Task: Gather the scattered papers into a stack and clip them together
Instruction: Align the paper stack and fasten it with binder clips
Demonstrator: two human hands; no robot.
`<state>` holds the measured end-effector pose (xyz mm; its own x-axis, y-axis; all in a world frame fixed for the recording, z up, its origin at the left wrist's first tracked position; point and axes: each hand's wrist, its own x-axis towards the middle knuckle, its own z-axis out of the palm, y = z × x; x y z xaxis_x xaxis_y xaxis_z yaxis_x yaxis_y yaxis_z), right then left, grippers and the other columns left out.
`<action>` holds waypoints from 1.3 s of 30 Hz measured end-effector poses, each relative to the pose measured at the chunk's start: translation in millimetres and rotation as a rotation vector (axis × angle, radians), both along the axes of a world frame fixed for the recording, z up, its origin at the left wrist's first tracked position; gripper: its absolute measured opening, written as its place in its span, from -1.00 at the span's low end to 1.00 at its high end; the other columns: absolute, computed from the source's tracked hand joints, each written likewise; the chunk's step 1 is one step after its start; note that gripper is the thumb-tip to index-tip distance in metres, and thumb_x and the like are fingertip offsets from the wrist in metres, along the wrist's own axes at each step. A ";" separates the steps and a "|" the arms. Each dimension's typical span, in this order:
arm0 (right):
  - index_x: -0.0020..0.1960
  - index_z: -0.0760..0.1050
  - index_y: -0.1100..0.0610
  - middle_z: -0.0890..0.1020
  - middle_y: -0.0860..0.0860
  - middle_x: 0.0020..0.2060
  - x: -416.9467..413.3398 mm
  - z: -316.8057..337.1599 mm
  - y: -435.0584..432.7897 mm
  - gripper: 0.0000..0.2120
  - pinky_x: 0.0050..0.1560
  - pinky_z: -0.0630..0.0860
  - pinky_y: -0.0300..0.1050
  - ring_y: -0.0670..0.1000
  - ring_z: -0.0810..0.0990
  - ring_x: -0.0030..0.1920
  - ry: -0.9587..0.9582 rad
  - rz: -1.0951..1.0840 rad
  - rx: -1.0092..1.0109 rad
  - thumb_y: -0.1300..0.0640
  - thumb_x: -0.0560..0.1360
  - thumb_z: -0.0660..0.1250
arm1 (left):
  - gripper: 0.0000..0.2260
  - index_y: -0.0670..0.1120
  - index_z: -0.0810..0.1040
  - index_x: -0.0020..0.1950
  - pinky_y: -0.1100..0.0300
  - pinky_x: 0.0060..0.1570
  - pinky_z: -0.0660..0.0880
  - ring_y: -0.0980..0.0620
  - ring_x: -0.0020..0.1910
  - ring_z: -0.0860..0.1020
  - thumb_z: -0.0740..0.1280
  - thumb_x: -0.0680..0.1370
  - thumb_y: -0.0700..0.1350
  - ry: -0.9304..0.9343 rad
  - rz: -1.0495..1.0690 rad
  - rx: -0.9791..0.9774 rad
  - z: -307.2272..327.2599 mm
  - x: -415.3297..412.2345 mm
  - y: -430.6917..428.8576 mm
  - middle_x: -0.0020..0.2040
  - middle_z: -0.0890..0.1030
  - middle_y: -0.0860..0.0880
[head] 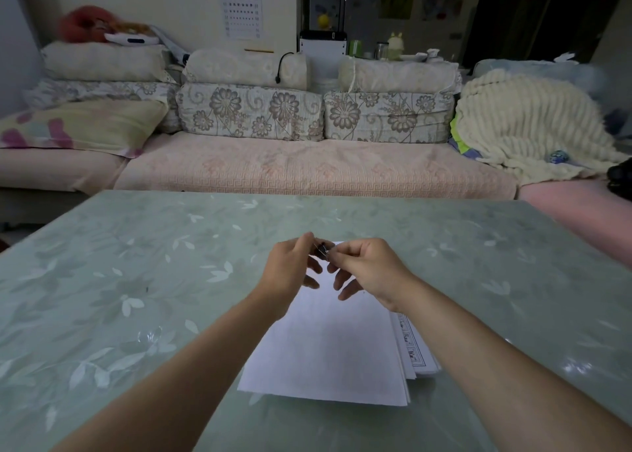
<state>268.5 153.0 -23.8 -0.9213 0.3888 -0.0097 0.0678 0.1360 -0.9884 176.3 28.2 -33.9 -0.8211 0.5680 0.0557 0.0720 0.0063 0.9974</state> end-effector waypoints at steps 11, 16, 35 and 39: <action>-0.15 0.65 0.23 0.65 0.09 -0.28 0.5 0.8 -0.8 -0.86 -0.35 0.63 -0.01 0.07 0.62 -0.39 -0.037 -0.061 0.149 0.21 0.54 0.37 | -0.80 -0.16 0.66 0.02 0.07 -0.24 0.62 -0.09 -0.14 0.67 0.31 0.59 -0.07 -0.084 -0.070 0.026 0.2 4.0 -11.8 -0.02 0.66 -0.12; -0.06 0.66 0.13 0.68 -0.01 -0.17 -10.3 -5.0 -16.3 -0.91 -0.25 0.67 0.03 0.01 0.67 -0.29 -0.044 -0.097 0.214 0.13 0.53 0.40 | -0.88 -0.13 0.68 0.01 0.04 -0.25 0.65 -0.04 -0.22 0.67 0.37 0.53 -0.20 0.039 -0.019 -0.055 -1.9 -8.7 -27.2 -0.11 0.67 -0.09; 0.55 0.11 -0.23 -0.01 -0.03 0.61 -51.5 -61.0 -11.1 -0.36 0.53 -0.05 0.20 0.02 -0.08 0.59 -0.579 0.129 1.061 -0.37 0.54 0.12 | -0.70 0.02 0.51 0.32 0.04 0.15 0.43 -0.06 0.26 0.40 0.22 0.60 -0.02 0.750 0.215 -0.858 -67.2 -104.2 -88.0 0.27 0.45 -0.01; 0.56 0.13 -0.20 0.03 -0.03 0.61 -41.3 -55.5 6.9 -0.39 0.53 -0.01 0.20 0.04 -0.05 0.59 -0.539 -0.026 1.026 -0.37 0.56 0.06 | -0.76 -0.05 0.56 0.20 0.05 0.08 0.47 -0.08 0.15 0.49 0.23 0.59 -0.04 0.803 0.192 -0.687 -44.0 -76.0 -64.4 0.15 0.51 -0.05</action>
